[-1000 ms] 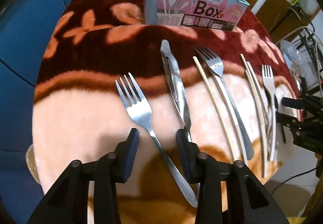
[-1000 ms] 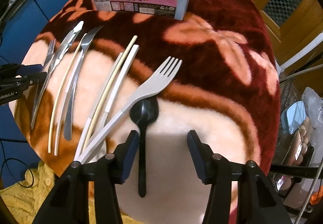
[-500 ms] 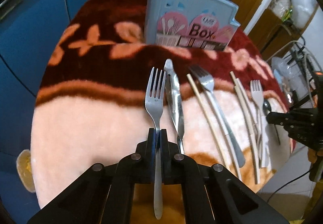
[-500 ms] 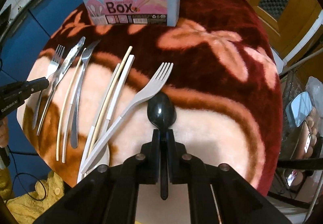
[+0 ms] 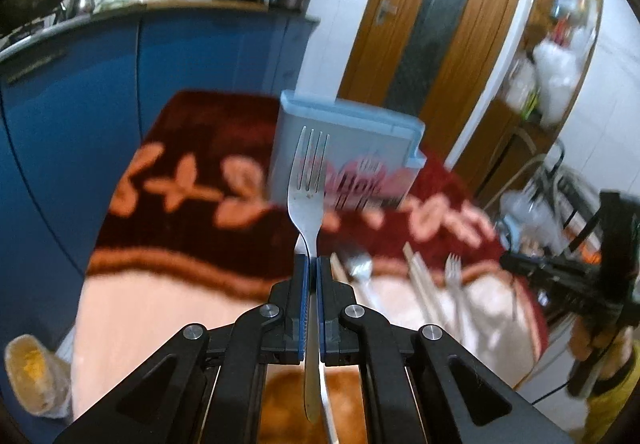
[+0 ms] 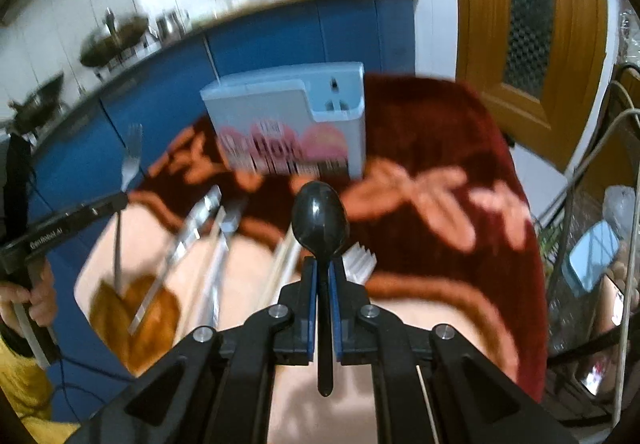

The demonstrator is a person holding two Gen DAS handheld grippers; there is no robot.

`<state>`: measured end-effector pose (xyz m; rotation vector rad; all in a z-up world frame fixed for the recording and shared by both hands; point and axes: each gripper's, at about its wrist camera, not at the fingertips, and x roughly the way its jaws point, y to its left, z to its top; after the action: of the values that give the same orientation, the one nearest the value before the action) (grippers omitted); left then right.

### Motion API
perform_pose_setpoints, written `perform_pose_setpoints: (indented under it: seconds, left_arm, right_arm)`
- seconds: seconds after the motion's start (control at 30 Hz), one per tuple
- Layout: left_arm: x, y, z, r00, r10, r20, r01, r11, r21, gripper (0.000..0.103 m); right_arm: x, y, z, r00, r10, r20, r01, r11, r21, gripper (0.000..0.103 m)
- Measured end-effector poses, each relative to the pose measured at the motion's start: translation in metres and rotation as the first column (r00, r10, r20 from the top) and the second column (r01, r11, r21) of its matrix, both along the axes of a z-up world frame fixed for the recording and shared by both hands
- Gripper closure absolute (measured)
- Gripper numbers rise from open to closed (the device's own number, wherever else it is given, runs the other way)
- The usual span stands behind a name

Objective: Organize utensils
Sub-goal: 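Carry the spoon into the blue box with the right tool while the left tool drops the fork in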

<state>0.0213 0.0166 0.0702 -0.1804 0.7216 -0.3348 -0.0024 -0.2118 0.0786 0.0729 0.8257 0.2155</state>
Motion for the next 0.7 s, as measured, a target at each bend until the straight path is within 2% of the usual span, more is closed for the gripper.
perform_pose_setpoints:
  seconds: [0.13, 0.3, 0.53, 0.7]
  left_arm:
    - [0.01, -0.004, 0.018, 0.997, 0.015, 0.079, -0.012, 0.999, -0.043, 0.099]
    - [0.032, -0.01, 0.039, 0.987, 0.042, 0.158, -0.034, 0.998, -0.052, 0.099]
    - [0.071, -0.02, 0.063, 0.963, 0.069, 0.262, -0.058, 0.997, -0.049, 0.099]
    - [0.1, -0.027, 0.074, 0.943, 0.085, 0.322, -0.074, 0.996, -0.046, 0.099]
  right_arm:
    - [0.01, 0.002, 0.008, 0.996, -0.015, 0.092, 0.01, 0.998, 0.062, 0.096]
    - [0.027, 0.003, 0.018, 0.979, -0.025, 0.201, 0.005, 0.995, 0.101, 0.096]
    - [0.067, 0.005, 0.028, 0.958, -0.026, 0.285, -0.013, 0.991, 0.133, 0.096]
    - [0.101, 0.006, 0.036, 0.931, -0.043, 0.363, -0.013, 0.989, 0.149, 0.096]
